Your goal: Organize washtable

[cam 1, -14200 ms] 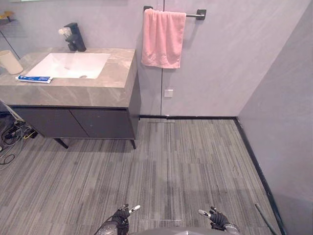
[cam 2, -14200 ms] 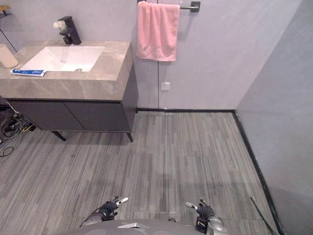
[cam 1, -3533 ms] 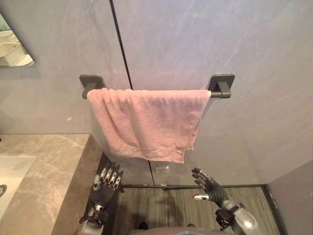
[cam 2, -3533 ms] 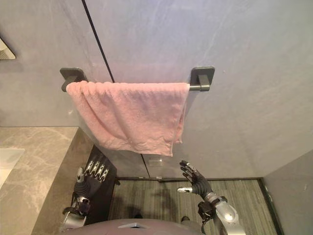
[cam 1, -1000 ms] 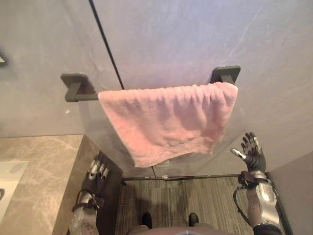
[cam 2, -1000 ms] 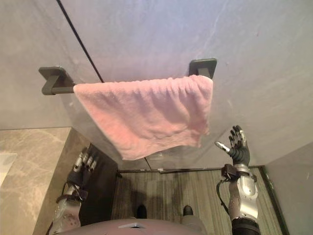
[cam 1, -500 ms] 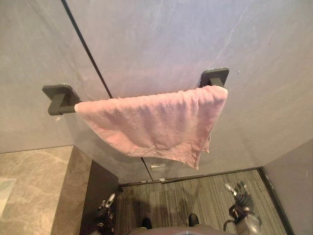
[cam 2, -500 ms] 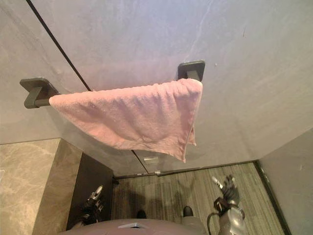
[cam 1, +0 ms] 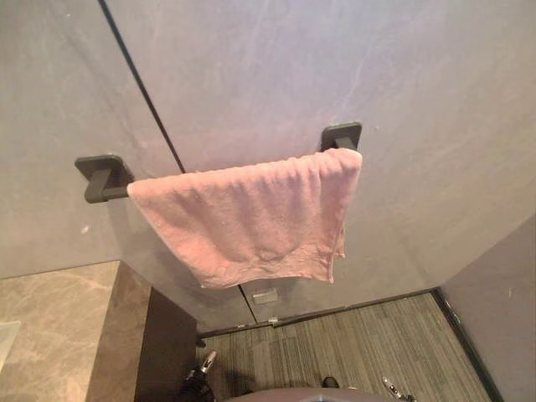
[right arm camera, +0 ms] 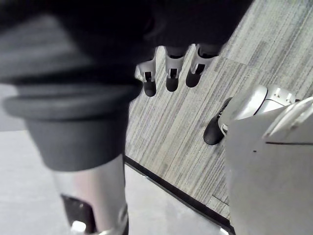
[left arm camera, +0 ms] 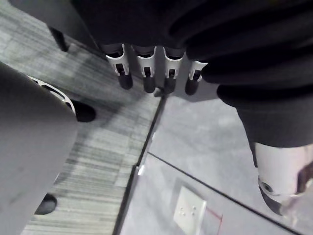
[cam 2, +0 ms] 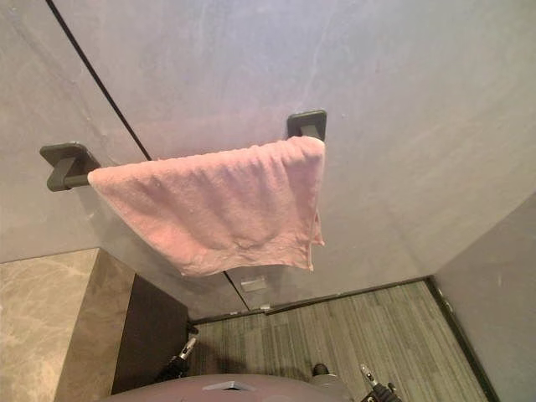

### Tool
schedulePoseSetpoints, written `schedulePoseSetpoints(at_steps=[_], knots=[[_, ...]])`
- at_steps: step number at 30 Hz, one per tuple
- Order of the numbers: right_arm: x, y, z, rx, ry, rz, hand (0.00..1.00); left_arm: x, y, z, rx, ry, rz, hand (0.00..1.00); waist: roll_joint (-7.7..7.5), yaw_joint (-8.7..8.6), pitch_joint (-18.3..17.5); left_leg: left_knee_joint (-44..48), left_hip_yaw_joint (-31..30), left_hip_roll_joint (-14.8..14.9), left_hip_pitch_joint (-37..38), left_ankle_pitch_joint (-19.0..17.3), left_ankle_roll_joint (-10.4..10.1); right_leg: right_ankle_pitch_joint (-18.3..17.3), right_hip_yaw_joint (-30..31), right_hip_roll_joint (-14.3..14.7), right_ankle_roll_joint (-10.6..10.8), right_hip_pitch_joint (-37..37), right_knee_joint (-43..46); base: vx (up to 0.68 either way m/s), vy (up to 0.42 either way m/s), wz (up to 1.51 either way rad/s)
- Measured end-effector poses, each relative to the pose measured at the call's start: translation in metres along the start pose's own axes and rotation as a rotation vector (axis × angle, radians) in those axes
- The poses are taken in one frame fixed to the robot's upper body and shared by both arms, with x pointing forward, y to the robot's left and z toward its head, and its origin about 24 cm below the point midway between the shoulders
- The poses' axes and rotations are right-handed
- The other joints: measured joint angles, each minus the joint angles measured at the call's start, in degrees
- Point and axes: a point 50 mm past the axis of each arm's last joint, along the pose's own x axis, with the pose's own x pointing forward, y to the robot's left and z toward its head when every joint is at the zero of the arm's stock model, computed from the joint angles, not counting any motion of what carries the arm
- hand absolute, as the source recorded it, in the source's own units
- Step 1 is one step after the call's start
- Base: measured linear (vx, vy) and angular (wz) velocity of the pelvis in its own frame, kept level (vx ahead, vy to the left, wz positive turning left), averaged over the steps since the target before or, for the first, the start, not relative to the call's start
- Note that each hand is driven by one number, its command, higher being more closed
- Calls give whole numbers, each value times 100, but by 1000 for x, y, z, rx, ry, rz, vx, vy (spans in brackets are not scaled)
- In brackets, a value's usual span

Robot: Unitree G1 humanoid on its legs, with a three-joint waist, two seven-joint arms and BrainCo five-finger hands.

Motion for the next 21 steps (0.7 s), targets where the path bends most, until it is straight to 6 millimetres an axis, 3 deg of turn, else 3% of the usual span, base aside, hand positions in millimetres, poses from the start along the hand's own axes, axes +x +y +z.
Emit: schedulePoseSetpoints(at_steps=[5,9,11,13,14,15,16,18,21], knots=[[1,17,6,-74,-17,60,0,3,-17,12,194,-42,-85,0,64,-15,30,233,200,98,-285,-163,-73,-127,192,115,-56,-426,430,-24,-24,-26],[3,44,20,-179,-74,159,0,8,-21,36,308,-118,-95,0,-179,-27,368,616,-159,35,-525,-41,-239,-900,-67,93,-173,-1149,2079,-1,-115,40],[3,50,25,-217,-90,184,0,8,-25,44,315,-154,-105,0,-209,-40,414,637,-453,-8,-734,140,-354,-1058,-354,-4,-288,-1369,2473,-72,-180,102],[5,53,36,-227,-116,189,0,8,-32,52,325,-195,-112,0,-154,-137,461,575,-990,-36,-1090,681,-658,-1189,-1002,-188,-478,-1491,2786,-149,-212,157],[5,52,36,-230,-117,187,0,8,-31,51,330,-195,-109,0,-164,-163,457,344,-1054,-43,-1043,916,-694,-1199,-1172,-272,-514,-1449,2664,30,-167,159],[5,52,37,-227,-128,185,0,9,-31,51,338,-188,-107,0,-193,-189,549,1238,-701,13,-1192,352,-536,-1232,-1599,-406,-671,-1320,2484,149,-160,129],[5,48,38,-241,-133,175,0,8,-30,49,341,-180,-111,0,-201,-226,572,2778,-334,77,-1305,-468,-468,-1213,-1853,-450,-754,-1183,2426,164,-176,116],[5,37,36,-235,-127,147,0,6,-25,38,360,-153,-109,0,-76,-322,551,3869,-228,130,-912,-966,-548,-1093,-2247,-347,-862,-906,2132,-102,-137,86],[5,29,32,-177,-112,118,0,6,-25,35,372,-135,-130,0,98,-358,465,3980,-205,153,-139,-1076,-641,-741,-2689,-9,-977,-808,1568,-166,-46,79]])
